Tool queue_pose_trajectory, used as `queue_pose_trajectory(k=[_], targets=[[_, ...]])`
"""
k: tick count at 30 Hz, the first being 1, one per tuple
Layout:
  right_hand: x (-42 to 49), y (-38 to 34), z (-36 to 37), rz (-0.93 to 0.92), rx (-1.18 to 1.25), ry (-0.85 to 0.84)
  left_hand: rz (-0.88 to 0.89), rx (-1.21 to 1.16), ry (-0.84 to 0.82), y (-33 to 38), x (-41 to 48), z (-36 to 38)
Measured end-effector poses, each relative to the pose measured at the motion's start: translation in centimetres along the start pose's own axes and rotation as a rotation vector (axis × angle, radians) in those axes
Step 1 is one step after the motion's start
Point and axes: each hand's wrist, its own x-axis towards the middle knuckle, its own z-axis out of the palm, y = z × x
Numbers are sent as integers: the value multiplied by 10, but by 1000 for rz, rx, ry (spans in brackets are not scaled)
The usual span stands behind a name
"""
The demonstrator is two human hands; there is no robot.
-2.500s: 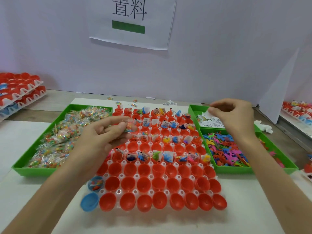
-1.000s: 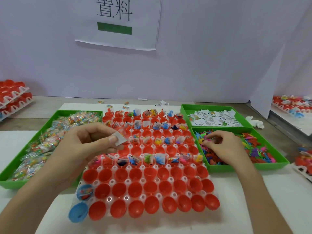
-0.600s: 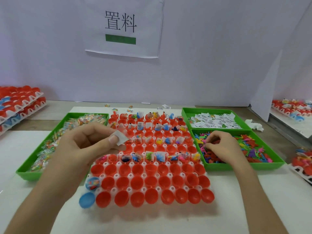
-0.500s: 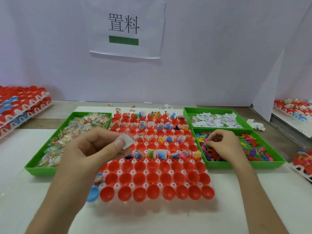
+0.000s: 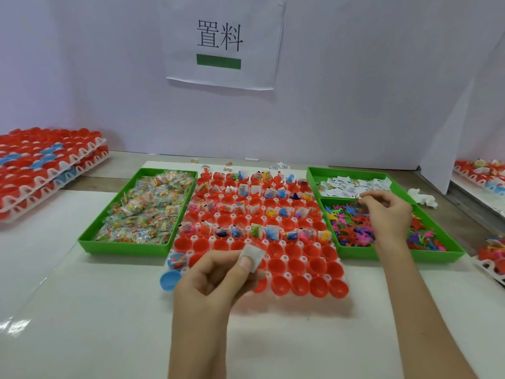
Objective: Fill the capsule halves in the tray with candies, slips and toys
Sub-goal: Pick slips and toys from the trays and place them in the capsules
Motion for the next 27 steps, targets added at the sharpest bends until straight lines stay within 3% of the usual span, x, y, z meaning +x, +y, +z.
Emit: queue_pose_trajectory(k=[11,18,27], targets=[[-140,-89,3,-43,530,-492,36,-35,52,3,-13,23],[-193,-85,4,17,615,-459,9,-49,97,-1,-17,26],[-198,-74,1,-132,399,-418,-40,-122,53,-8,-15,25]])
